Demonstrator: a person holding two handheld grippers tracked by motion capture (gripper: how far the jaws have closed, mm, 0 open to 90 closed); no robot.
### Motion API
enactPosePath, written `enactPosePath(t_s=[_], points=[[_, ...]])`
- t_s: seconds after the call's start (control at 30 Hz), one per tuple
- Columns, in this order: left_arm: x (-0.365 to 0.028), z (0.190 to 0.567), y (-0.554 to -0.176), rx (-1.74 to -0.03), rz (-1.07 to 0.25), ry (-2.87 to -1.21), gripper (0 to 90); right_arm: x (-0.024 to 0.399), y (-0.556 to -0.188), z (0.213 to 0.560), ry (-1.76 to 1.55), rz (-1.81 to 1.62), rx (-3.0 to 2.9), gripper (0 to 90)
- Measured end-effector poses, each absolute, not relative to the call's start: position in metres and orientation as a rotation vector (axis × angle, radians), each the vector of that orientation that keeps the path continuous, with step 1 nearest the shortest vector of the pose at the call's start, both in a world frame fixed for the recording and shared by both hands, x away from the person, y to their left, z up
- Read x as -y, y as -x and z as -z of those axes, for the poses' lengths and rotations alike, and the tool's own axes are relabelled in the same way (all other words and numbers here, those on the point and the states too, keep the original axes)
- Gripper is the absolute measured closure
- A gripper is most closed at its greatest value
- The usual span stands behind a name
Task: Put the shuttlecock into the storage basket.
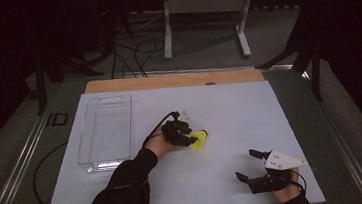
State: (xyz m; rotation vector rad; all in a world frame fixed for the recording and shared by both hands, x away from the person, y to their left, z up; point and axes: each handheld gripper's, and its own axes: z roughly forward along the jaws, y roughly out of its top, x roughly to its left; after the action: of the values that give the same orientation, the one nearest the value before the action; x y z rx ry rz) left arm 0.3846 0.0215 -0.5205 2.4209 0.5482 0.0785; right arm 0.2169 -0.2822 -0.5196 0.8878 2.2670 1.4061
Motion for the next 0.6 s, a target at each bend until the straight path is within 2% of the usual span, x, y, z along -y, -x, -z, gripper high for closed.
enactPosePath(t_s=[0.13, 0.17, 0.23, 0.43, 0.6], points=[[-0.016, 0.523, -0.385, -0.562, -0.07, -2.436, 62.8, 0.282, -0.217, 0.52, -0.892, -1.401, -2.269, 8.8], [-0.016, 0.523, -0.386, -0.565, -0.068, -2.446, 66.5, 0.282, -0.217, 0.52, -0.893, -1.403, -2.269, 8.8], [-0.013, 0.524, -0.386, -0.587, -0.077, -2.45, 66.7, 0.282, -0.217, 0.52, -0.892, -1.401, -2.269, 8.8], [-0.007, 0.525, -0.388, -0.626, -0.081, -2.487, 81.0, 0.283, -0.217, 0.52, -0.894, -1.4, -2.264, 8.8], [-0.003, 0.524, -0.387, -0.637, -0.085, -2.484, 88.2, 0.283, -0.217, 0.52, -0.893, -1.399, -2.266, 8.8]])
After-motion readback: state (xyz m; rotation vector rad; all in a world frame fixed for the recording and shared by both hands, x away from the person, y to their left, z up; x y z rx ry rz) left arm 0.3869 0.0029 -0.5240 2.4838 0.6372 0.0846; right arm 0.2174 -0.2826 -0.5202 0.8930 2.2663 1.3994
